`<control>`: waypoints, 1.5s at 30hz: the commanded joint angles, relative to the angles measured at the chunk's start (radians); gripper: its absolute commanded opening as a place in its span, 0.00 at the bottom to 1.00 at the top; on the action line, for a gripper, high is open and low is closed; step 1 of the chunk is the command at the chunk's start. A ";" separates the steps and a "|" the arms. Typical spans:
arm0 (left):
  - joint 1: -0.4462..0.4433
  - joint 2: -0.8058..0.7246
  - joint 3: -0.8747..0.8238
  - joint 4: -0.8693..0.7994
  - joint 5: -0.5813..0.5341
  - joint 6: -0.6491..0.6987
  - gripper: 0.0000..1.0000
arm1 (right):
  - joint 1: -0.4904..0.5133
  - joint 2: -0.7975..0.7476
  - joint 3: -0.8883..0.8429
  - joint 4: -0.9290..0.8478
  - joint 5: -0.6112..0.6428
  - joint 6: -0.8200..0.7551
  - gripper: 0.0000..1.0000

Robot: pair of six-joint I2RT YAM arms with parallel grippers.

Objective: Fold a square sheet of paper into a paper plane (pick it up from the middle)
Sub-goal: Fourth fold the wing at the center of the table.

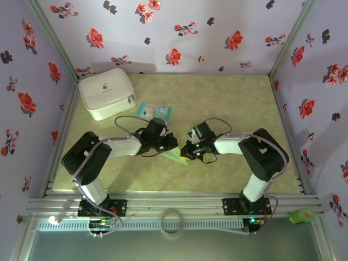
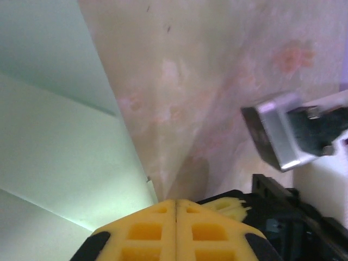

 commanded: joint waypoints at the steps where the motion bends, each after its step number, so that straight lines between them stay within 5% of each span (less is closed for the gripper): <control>1: -0.008 0.049 -0.018 0.022 0.020 -0.044 0.04 | -0.005 0.018 -0.035 -0.102 0.081 -0.017 0.01; 8: 0.007 0.096 -0.014 -0.036 -0.007 -0.022 0.04 | -0.005 0.026 -0.046 -0.104 0.091 -0.021 0.00; 28: 0.229 0.061 0.023 -0.139 0.036 0.132 0.08 | -0.003 0.027 -0.062 -0.182 0.110 -0.060 0.00; 45: 0.292 0.049 0.050 -0.128 0.041 0.179 0.11 | -0.002 -0.051 -0.080 -0.225 0.158 -0.087 0.00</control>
